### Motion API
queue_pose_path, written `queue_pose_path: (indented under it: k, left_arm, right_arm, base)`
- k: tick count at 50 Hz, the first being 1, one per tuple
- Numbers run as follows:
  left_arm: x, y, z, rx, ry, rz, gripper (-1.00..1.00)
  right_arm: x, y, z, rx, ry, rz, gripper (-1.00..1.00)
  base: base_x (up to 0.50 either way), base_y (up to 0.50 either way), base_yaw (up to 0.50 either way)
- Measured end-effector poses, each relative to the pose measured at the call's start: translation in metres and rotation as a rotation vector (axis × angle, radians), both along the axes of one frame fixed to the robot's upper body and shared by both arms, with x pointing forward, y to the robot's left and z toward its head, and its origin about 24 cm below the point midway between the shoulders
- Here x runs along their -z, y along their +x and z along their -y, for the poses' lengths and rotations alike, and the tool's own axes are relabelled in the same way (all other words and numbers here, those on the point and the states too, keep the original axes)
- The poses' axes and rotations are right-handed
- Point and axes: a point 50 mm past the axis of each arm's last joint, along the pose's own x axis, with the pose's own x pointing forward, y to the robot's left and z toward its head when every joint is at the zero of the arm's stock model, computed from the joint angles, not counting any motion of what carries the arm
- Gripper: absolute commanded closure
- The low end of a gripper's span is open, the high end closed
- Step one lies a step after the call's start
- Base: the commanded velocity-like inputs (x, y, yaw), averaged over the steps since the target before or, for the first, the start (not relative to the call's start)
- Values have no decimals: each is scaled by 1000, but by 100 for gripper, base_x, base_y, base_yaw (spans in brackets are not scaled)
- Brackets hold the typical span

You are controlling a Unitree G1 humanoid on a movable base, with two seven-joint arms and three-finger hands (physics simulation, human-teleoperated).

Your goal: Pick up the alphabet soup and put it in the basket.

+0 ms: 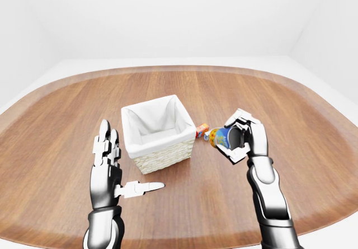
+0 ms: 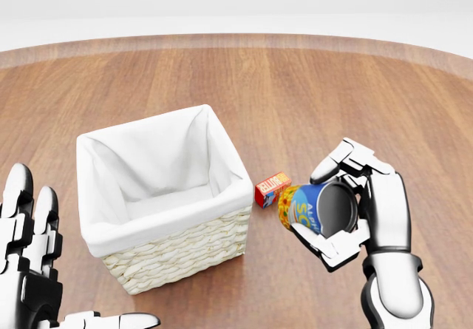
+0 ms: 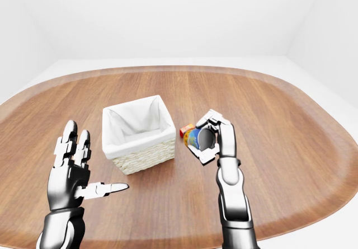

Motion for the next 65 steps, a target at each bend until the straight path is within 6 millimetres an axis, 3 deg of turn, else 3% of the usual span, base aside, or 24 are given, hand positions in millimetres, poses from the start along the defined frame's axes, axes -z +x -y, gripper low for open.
queue_pose_path:
  k: [23,33,65]
  left_arm:
    - [-1,-1,-1,4,-3,3,-100]
    - [-2,-3,-1,5,-5,5,-100]
    - [-4,-6,-4,6,-12,15,-100]
  right_arm:
    - [-61,4,-12,-35,-11,254,100]
    - [-78,7,-21,-58,-7,321,100]
    - [-86,49,-76,-143,-8,280,100]
  base:
    - [0,0,0]
    - [0,0,0]
    - [0,0,0]
